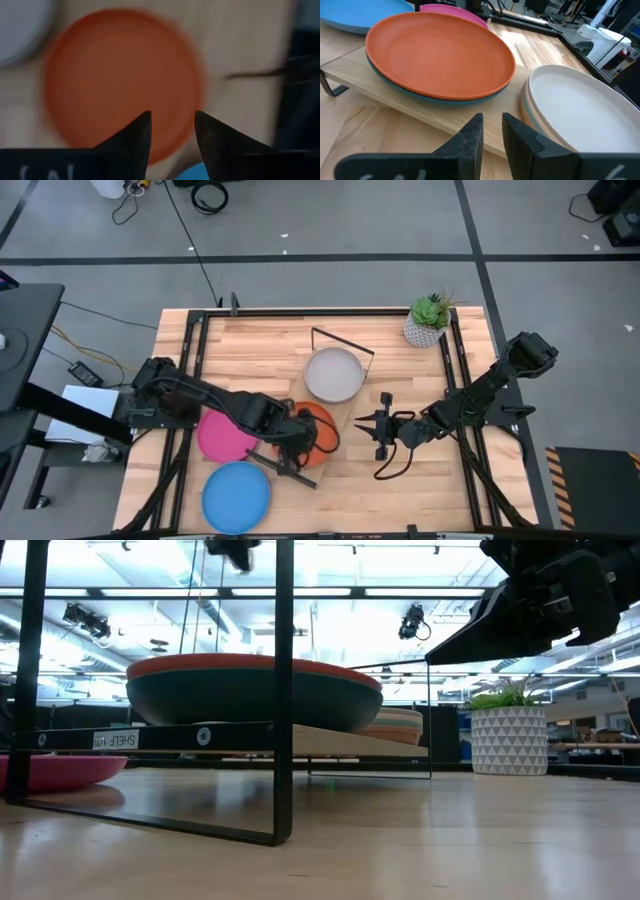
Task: Place and stack plates onto a shelf
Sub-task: Stack the pink plate on top of the orange plate on the shelf
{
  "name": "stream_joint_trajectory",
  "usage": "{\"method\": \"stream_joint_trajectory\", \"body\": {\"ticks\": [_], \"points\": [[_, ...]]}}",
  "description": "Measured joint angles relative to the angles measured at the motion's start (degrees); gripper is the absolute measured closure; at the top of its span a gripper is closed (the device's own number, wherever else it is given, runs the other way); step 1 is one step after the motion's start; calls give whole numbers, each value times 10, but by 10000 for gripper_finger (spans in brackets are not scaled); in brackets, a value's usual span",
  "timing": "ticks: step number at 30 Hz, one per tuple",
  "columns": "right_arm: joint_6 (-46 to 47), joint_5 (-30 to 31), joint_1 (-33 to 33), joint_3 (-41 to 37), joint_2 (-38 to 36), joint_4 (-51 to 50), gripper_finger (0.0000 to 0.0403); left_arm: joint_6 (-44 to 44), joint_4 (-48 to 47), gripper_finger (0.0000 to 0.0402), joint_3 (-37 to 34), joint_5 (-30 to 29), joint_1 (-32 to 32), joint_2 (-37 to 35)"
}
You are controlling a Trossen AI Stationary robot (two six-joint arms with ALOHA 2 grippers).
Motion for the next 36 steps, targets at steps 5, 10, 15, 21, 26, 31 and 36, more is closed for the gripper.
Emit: {"method": "stream_joint_trajectory", "body": {"ticks": [5,10,15,21,26,31,36], "points": [[1,0,0,0,0,-1,326,4,-94,265,-1,-74,-3,-3],[-10,-1,-1,-10,0,10,326,40,-75,292,0,-95,0,-13],[-9,-17,-4,-23,0,49,326,96,-44,321,-13,-156,-3,-23],[12,-13,-3,-38,0,64,326,115,62,347,-180,-132,24,-123],[9,-10,-3,-38,0,64,326,58,125,353,-344,-93,65,-261],[1,-10,-5,-38,0,66,326,-16,141,354,-455,-106,92,-409],[0,-10,-6,-38,0,66,326,-121,135,353,-538,-129,113,-500]]}}
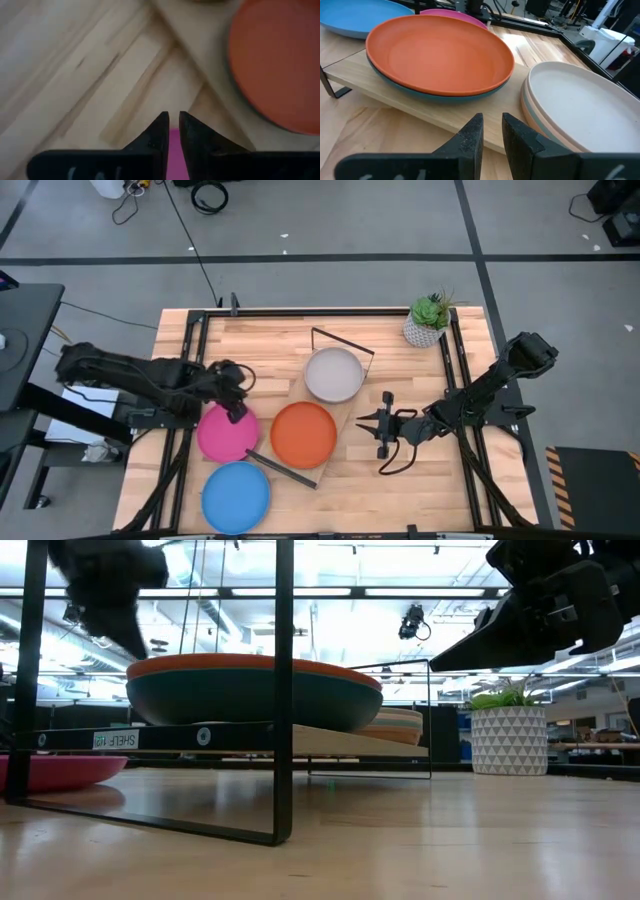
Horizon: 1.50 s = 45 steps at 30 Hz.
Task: Place and stack plates onto a shelf
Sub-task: Stack the pink plate on top of the orange plate on the shelf
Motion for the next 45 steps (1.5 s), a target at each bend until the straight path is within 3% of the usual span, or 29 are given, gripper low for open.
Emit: {"method": "stream_joint_trajectory", "body": {"ticks": [4,9,15,20,33,36,41,45], "points": [[0,0,0,0,0,0,326,-37,-32,330,-39,3,9,-10],[0,0,0,0,0,0,326,-43,-59,272,-51,47,33,22],[-4,0,0,0,0,1,326,-9,-60,211,-50,88,66,82],[-11,-3,0,1,0,4,326,33,-56,199,-50,113,93,150],[-14,-5,-1,1,0,12,326,186,-48,231,-50,134,125,279],[-14,-5,-1,1,0,12,326,211,-48,267,-50,136,125,300],[-13,-5,-1,1,0,12,326,246,-62,375,-47,150,125,319],[-9,-6,0,1,0,12,326,250,-87,383,-38,150,125,319]]}}
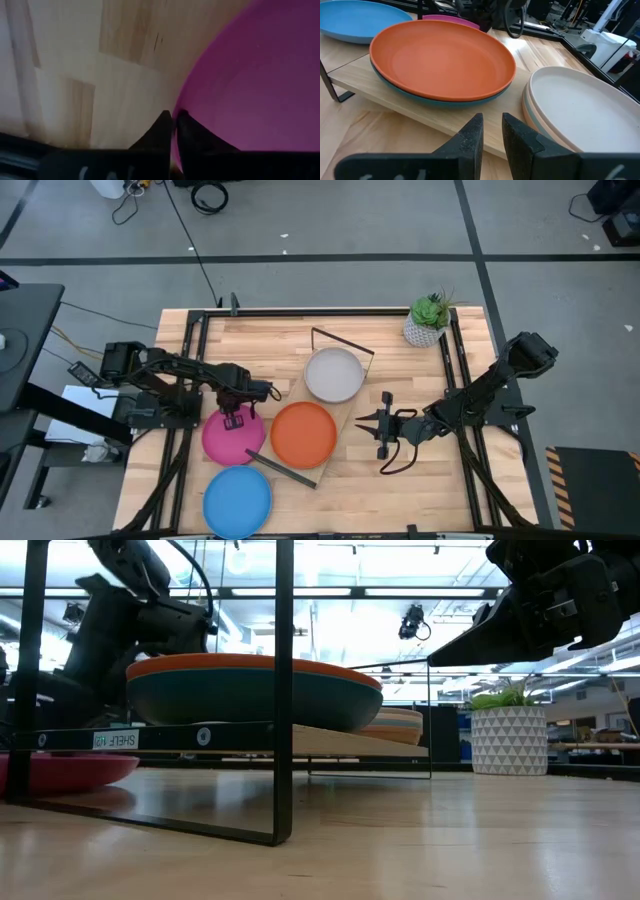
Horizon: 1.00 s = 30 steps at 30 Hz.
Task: Place and stack plates onto a shelf
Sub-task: Stack the pink plate on top of the orange plate on the shelf
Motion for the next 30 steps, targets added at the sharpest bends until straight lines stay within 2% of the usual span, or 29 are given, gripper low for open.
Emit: {"method": "stream_joint_trajectory", "body": {"ticks": [6,11,13,18,22,25,30], "points": [[-4,-4,0,0,0,5,326,6,-121,386,85,-19,0,-23],[-5,-10,0,0,0,8,326,-10,-274,387,237,-76,0,-38],[-5,-10,0,0,0,9,326,-21,-308,387,305,-108,0,-38],[-5,-10,0,0,0,10,326,-8,-304,387,456,-91,2,-45],[-4,-10,0,0,0,8,326,-36,-286,388,531,-74,9,-41],[-6,-10,0,0,0,8,326,-55,-245,388,535,-58,2,-42],[-6,-10,0,0,0,9,326,-70,-163,388,512,-54,-16,2]]}}
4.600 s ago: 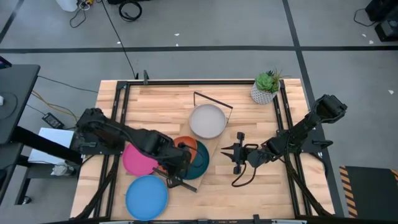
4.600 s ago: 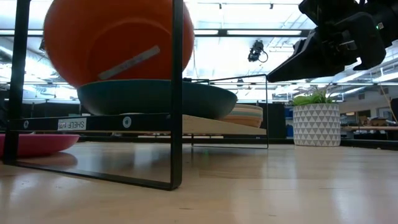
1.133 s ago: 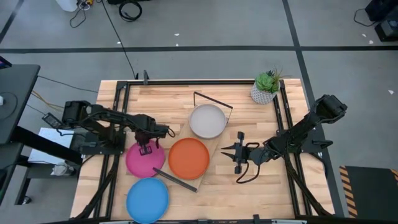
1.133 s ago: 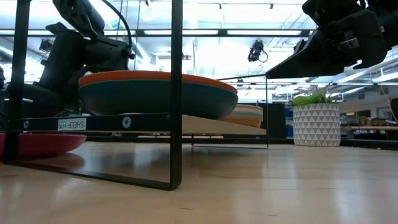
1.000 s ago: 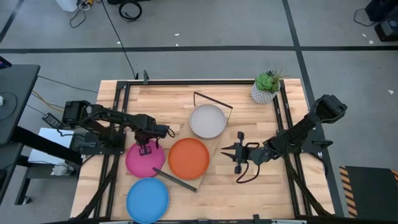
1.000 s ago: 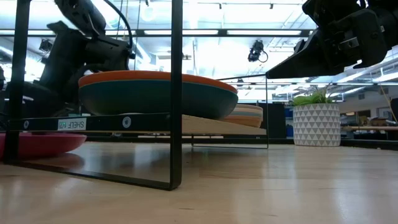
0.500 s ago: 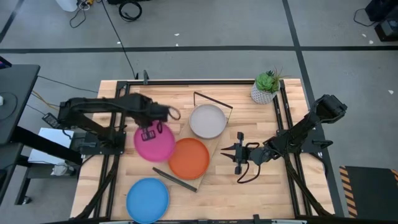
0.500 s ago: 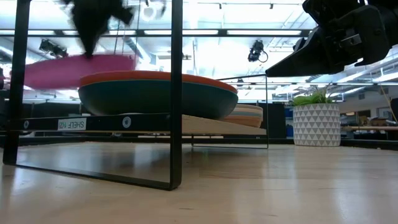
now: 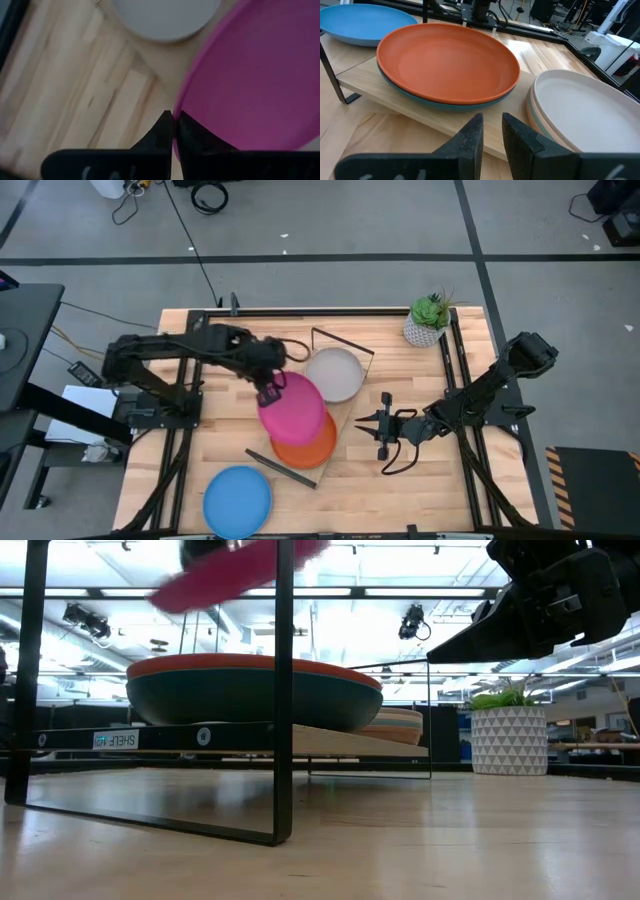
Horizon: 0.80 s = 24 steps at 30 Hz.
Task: Place and stack plates onto a shelf
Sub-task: Stack the pink plate on top of the orange plate on the shelf, then stack the blue plate on top of the pink plate on the shelf
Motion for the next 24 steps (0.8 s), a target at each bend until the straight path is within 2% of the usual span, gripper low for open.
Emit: {"method": "stream_joint_trajectory", "body": {"ticks": [3,8,14,20,24], "points": [[0,0,0,0,0,2,326,2,29,388,-4,32,-6,50],[0,0,0,0,0,2,326,26,25,388,-4,88,-9,128],[1,0,0,0,0,-1,326,53,37,375,-4,98,-9,176],[1,0,0,0,0,-1,326,75,36,313,5,84,-16,170],[1,0,0,0,0,-5,326,95,41,276,48,71,-33,150]]}}
